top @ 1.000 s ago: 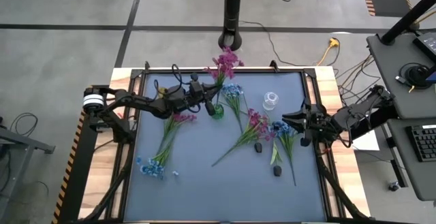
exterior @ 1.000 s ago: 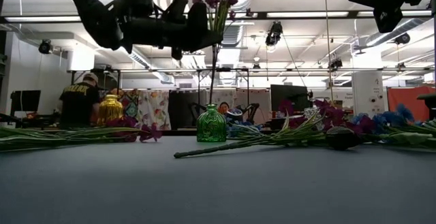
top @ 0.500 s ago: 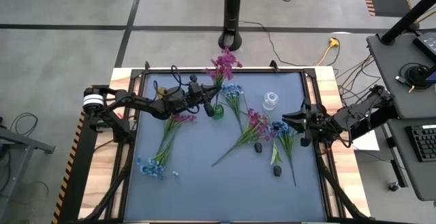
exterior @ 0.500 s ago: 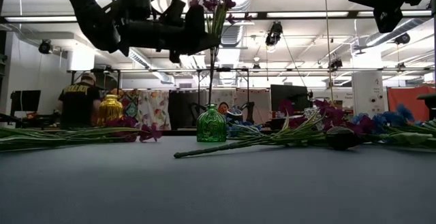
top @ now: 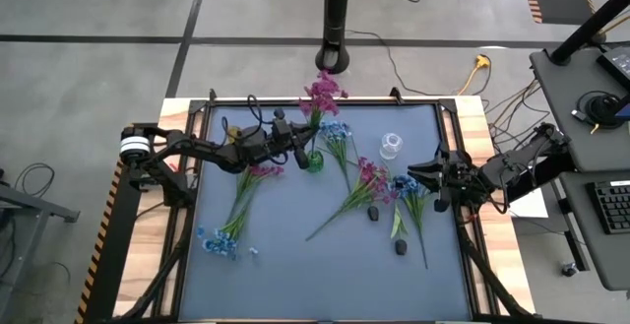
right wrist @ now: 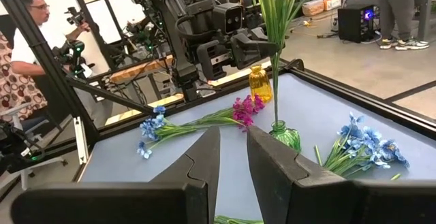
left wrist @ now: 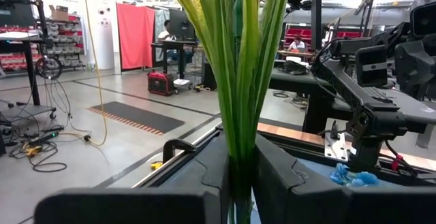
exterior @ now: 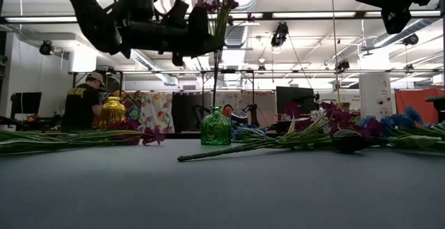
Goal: Sort flowers into vase by color
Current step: Put the middle purple flowers into the green vase
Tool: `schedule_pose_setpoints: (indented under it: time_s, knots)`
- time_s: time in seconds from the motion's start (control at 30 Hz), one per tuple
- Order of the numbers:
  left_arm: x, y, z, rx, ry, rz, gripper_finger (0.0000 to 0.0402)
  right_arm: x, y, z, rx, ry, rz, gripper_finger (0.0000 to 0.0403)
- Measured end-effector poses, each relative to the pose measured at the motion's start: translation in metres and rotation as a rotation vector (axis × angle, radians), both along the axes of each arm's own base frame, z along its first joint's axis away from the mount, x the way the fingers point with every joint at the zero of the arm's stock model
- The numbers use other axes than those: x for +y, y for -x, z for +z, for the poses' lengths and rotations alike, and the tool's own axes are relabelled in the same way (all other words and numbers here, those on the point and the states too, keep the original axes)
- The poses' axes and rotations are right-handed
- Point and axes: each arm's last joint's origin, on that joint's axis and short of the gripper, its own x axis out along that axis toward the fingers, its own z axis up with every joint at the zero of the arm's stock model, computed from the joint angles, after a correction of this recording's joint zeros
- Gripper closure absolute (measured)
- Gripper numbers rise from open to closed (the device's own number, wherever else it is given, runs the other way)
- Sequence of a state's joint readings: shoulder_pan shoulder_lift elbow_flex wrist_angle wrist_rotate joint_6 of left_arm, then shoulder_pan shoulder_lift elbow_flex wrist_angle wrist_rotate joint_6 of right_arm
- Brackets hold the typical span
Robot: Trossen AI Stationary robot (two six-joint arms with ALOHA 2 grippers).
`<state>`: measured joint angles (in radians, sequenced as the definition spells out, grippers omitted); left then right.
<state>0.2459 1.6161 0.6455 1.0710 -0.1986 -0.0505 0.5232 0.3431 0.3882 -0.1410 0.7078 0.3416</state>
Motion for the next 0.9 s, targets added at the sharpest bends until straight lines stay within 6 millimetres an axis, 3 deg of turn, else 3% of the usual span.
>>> schedule_pose_setpoints:
  time_s: [0.5, 0.9]
  knots:
    - [-0.001, 0.004, -0.008, 0.018, 0.026, -0.003, 0.0366, 0.000, 0.000, 0.000, 0.000, 0.000, -0.001, 0.0335]
    - [-0.005, 0.003, -0.013, 0.055, 0.084, -0.025, 0.0294, 0.000, 0.000, 0.000, 0.000, 0.001, 0.000, 0.0335]
